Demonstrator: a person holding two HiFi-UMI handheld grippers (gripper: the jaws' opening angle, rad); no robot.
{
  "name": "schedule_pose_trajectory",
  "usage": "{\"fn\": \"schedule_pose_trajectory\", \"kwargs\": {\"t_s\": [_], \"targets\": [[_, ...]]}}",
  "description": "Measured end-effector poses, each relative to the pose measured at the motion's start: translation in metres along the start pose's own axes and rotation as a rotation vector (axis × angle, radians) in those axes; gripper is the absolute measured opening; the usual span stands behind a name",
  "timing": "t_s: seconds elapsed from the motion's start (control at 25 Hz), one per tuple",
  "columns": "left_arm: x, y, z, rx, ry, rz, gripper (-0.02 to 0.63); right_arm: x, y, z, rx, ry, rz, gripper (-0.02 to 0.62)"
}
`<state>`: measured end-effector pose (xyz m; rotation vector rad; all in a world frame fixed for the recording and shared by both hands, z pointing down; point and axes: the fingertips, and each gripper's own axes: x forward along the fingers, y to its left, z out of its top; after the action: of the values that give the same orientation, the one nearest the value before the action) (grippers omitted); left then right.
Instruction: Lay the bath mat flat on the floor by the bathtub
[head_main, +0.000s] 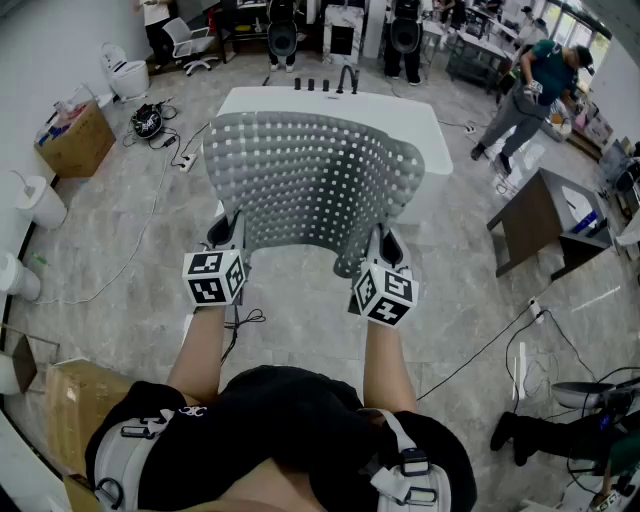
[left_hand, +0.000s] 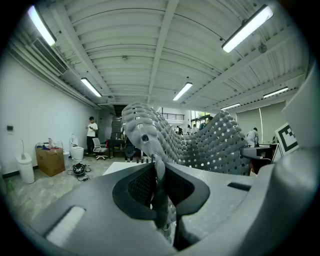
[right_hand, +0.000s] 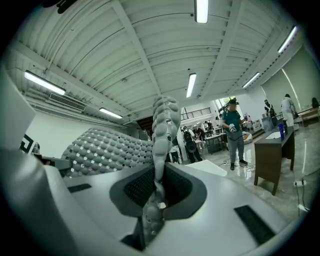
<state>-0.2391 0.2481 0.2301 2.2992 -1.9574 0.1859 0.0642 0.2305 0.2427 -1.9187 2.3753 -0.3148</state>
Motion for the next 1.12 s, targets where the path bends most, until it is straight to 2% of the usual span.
{"fn": "schedule_pose_trajectory", "kwargs": {"t_s": [0.4,0.56,0.76,1.12], "targets": [[-0.015,-0.007,-0.002,-0.012,-0.002,0.011,0.04,-0.014,0.0,0.003,0.002,-0.011,0.021,0.04],[-0.024,-0.005,-0.005,-0.011,-0.005,-0.009,0.04,-0.02,0.009,-0.003,-0.003,0.001,0.014,0.04],[-0.033,0.005,-0.005,-0.01,-0.031,-0.048,0.043,-0.024,0.028,-0.004,-0.013,-0.006,0.012,0.04],[-0.038,0.037,-0.006,-0.062,-0.09,-0.083,0.049,-0.022,0.059,-0.012,-0.033,-0.02,-0.001,0.04]]}}
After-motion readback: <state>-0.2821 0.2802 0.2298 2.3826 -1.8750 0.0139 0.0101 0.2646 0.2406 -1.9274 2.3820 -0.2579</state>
